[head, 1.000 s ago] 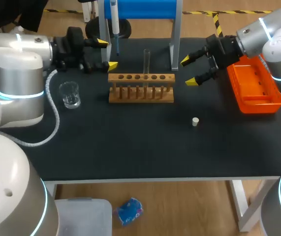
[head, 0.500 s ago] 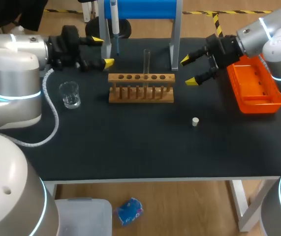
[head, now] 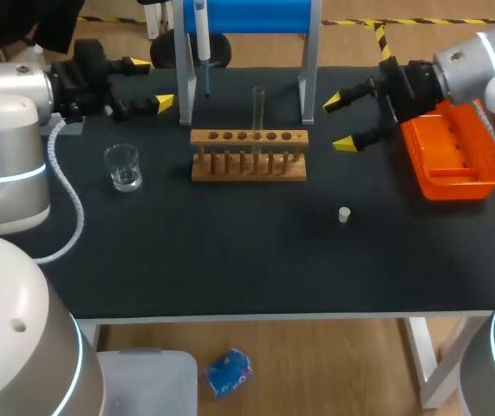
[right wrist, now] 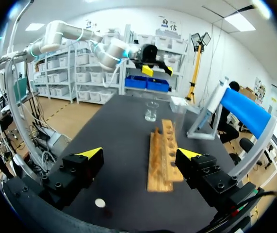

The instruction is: Invert the test tube, pick up the pipette, mount the tip to pipette, aspirate from beaker and dispense into the tube, eject the tip, return the pipette, and cap with the stopper.

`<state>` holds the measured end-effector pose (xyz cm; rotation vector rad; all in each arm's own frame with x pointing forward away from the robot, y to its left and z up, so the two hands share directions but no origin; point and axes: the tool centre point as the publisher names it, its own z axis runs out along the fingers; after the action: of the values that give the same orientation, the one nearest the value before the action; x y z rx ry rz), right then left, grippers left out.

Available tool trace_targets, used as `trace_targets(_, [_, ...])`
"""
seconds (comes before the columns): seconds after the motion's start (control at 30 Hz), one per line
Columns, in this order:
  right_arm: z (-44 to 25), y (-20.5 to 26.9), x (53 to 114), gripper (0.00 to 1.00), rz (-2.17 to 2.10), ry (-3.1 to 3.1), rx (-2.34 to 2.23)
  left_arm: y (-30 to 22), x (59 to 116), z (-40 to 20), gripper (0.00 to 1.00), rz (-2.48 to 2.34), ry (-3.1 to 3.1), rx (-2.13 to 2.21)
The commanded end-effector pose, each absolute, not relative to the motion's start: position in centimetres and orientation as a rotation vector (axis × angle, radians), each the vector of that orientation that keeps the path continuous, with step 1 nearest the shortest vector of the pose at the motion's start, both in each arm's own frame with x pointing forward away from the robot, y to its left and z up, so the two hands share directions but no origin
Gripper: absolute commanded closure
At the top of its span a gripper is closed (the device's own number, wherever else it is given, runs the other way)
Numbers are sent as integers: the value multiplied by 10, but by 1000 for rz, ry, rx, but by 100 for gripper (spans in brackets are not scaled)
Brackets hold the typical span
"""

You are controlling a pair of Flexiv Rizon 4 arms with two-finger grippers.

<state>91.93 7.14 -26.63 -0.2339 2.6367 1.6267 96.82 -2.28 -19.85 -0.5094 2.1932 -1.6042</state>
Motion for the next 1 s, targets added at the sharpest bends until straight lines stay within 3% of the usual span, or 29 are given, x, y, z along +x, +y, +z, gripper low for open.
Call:
trace_targets(0.03, [-265, 65, 911, 0, 1632, 2619, -230, -17, 964, -194, 0, -1598, 2210, -509])
trace_targets(1.0, [-265, 65, 911, 0, 1632, 2619, -230, -4, 974, -193, 0, -1659, 2170, -564])
